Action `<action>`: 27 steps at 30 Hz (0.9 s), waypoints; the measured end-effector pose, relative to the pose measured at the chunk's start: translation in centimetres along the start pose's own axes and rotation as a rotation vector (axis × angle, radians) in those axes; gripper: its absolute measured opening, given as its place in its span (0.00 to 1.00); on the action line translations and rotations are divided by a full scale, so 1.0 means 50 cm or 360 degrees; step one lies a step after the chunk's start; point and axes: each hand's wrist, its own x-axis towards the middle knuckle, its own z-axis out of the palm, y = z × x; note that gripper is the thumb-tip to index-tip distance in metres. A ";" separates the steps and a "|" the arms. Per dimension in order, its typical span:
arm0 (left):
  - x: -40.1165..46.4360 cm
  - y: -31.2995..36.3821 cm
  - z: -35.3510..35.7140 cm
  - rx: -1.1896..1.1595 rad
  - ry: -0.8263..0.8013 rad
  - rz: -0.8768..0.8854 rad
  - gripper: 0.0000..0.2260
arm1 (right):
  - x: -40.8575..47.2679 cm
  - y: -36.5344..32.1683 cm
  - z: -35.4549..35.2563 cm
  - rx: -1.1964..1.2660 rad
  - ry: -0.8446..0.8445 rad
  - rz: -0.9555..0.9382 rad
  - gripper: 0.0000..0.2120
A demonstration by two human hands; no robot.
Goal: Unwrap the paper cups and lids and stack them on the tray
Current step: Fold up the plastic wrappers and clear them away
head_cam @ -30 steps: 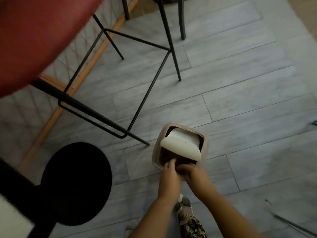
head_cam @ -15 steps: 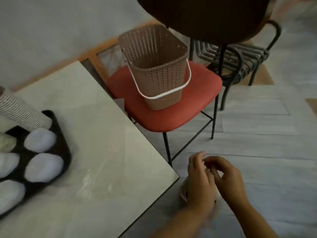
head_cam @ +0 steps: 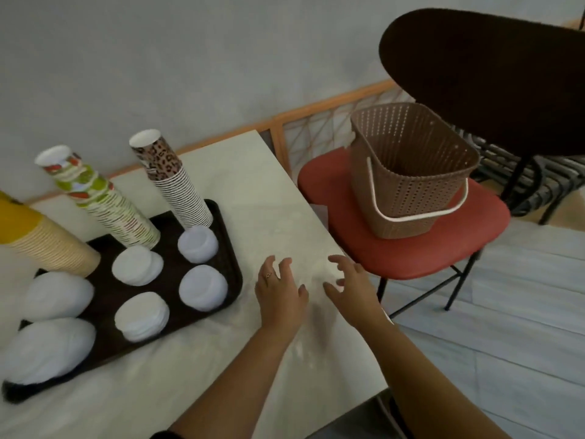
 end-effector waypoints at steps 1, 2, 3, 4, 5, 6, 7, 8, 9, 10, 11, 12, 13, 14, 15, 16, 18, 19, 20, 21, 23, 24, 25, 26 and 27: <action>0.001 -0.019 0.004 0.0055 -0.0093 -0.0030 0.25 | 0.010 -0.006 0.018 -0.0013 -0.0044 0.0062 0.26; 0.001 -0.035 0.009 0.0074 -0.0173 -0.0059 0.27 | 0.019 -0.010 0.034 -0.0011 -0.0073 0.0100 0.28; -0.001 -0.047 0.015 0.0072 -0.0236 -0.0076 0.27 | 0.027 -0.014 0.046 -0.0003 -0.0092 0.0114 0.29; -0.003 -0.057 0.020 0.0073 -0.0286 -0.0081 0.28 | 0.033 -0.018 0.056 -0.0001 -0.0113 0.0116 0.29; -0.004 -0.066 0.024 0.0080 -0.0309 -0.0083 0.28 | 0.038 -0.021 0.063 -0.0013 -0.0134 0.0113 0.29; -0.005 -0.073 0.029 0.0098 -0.0312 -0.0072 0.28 | 0.042 -0.024 0.068 -0.0035 -0.0153 0.0109 0.28; -0.006 -0.078 0.032 0.0107 -0.0297 -0.0048 0.28 | 0.046 -0.025 0.072 -0.0057 -0.0173 0.0106 0.27; -0.007 -0.081 0.034 0.0117 -0.0278 -0.0027 0.27 | 0.050 -0.027 0.076 -0.0083 -0.0195 0.0101 0.26; -0.009 -0.084 0.037 0.0118 -0.0253 -0.0008 0.27 | 0.053 -0.029 0.080 -0.0120 -0.0226 0.0090 0.24; -0.010 -0.087 0.041 0.0122 -0.0229 0.0021 0.27 | 0.055 -0.031 0.084 -0.0166 -0.0261 0.0081 0.22; -0.013 -0.087 0.041 0.0115 -0.0223 0.0037 0.26 | 0.055 -0.033 0.088 -0.0200 -0.0282 0.0076 0.20; -0.016 -0.087 0.039 0.0108 -0.0226 0.0052 0.25 | 0.053 -0.035 0.092 -0.0211 -0.0278 0.0080 0.18; -0.016 -0.087 0.039 0.0080 -0.0192 0.0077 0.23 | 0.051 -0.036 0.096 -0.0206 -0.0253 0.0084 0.17; -0.013 -0.089 0.042 0.0065 -0.0111 0.0113 0.19 | 0.049 -0.038 0.100 -0.0199 -0.0224 0.0081 0.15; -0.009 -0.091 0.043 0.0040 -0.0034 0.0142 0.15 | 0.047 -0.038 0.103 -0.0190 -0.0202 0.0073 0.14; -0.006 -0.092 0.041 0.0063 0.0005 0.0162 0.12 | 0.045 -0.039 0.107 -0.0166 -0.0194 0.0068 0.13; -0.004 -0.087 0.027 0.0048 -0.0028 0.0124 0.05 | 0.041 -0.041 0.110 -0.0072 -0.0203 0.0074 0.11; -0.005 -0.086 0.022 -0.0019 -0.0063 0.0105 0.04 | 0.039 -0.042 0.109 -0.0005 -0.0193 0.0094 0.12; -0.005 -0.085 0.018 -0.0126 -0.0030 0.0104 0.05 | 0.038 -0.046 0.106 0.0085 -0.0164 0.0137 0.12; -0.005 -0.085 0.014 -0.0214 0.0029 0.0115 0.04 | 0.037 -0.051 0.100 0.0203 -0.0117 0.0199 0.14; -0.012 -0.075 -0.006 -0.0377 0.0119 0.0133 0.03 | 0.036 -0.063 0.085 0.0506 -0.0052 0.0380 0.22; -0.015 -0.071 -0.015 -0.0471 0.0137 0.0131 0.02 | 0.036 -0.069 0.078 0.0665 -0.0091 0.0501 0.28; -0.016 -0.070 -0.021 -0.0544 0.0144 0.0132 0.02 | 0.034 -0.076 0.072 0.0800 -0.0171 0.0615 0.35; -0.017 -0.070 -0.028 -0.0589 0.0129 0.0141 0.04 | 0.030 -0.084 0.067 0.0896 -0.0264 0.0697 0.40; -0.016 -0.071 -0.034 -0.0619 0.0096 0.0141 0.05 | 0.028 -0.091 0.066 0.0961 -0.0336 0.0742 0.42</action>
